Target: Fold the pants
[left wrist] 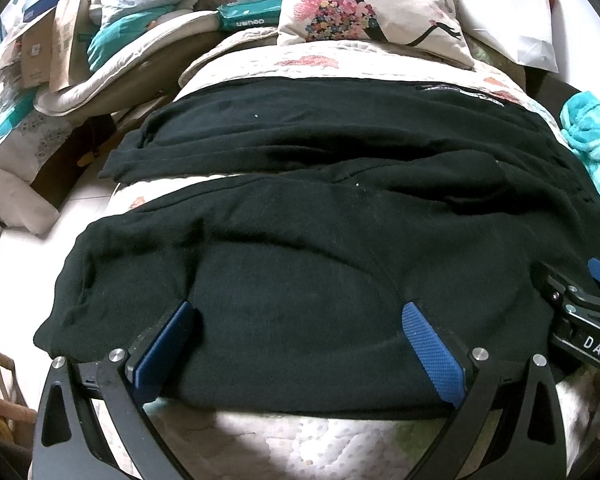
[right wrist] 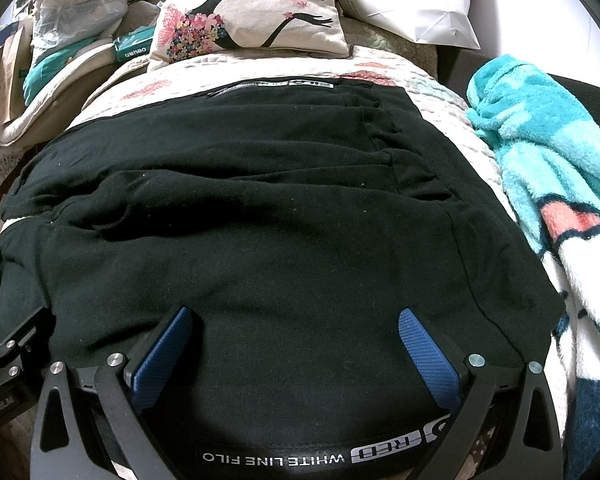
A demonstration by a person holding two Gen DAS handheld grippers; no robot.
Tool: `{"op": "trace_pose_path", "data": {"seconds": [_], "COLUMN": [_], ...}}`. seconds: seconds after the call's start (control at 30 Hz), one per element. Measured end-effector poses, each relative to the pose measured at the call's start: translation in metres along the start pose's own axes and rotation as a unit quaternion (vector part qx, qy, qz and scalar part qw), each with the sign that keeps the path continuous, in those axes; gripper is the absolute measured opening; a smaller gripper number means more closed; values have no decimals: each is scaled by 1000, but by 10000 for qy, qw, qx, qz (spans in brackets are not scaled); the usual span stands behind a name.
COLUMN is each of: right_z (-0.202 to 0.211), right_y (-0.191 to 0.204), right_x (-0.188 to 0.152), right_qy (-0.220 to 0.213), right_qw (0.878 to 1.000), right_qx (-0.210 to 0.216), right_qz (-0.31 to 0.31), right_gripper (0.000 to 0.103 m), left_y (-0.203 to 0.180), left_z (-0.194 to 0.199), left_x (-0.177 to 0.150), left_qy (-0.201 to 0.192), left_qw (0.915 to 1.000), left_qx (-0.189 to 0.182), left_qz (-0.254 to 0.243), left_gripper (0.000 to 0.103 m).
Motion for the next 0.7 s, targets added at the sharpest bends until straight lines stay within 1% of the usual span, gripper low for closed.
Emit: {"op": "trace_pose_path", "data": {"seconds": [0.33, 0.47, 0.6, 0.7], "right_z": [0, -2, 1, 2], "right_y": [-1, 0, 1, 0], "right_x": [-1, 2, -2, -3], "right_qy": [45, 149, 234, 239], "right_qw": [10000, 9997, 9994, 9994], "right_qx": [-11, -26, -122, -37], "right_qz": [-67, -177, -236, -258], "right_gripper": [103, 103, 103, 103], "left_y": [0, -1, -2, -4], "left_z": [0, 4, 19, 40], "left_x": [-1, 0, -3, -1], "left_qy": [63, 114, -71, -284], "left_qw": [9999, 9995, 9978, 9968], "left_qx": [-76, 28, 263, 242], "left_qz": [-121, -308, -606, -708], "left_gripper": [103, 103, 103, 100]}}
Point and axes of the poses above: each gripper's, at about its wrist camera, not at the fingertips, and z roughly against the way its jaws point, y to its left, x to its top, the point moved 8 cm from there along -z, roughly the way its jaws point, and after that the axes turned 5 degrees about y, right-handed, at the moved point
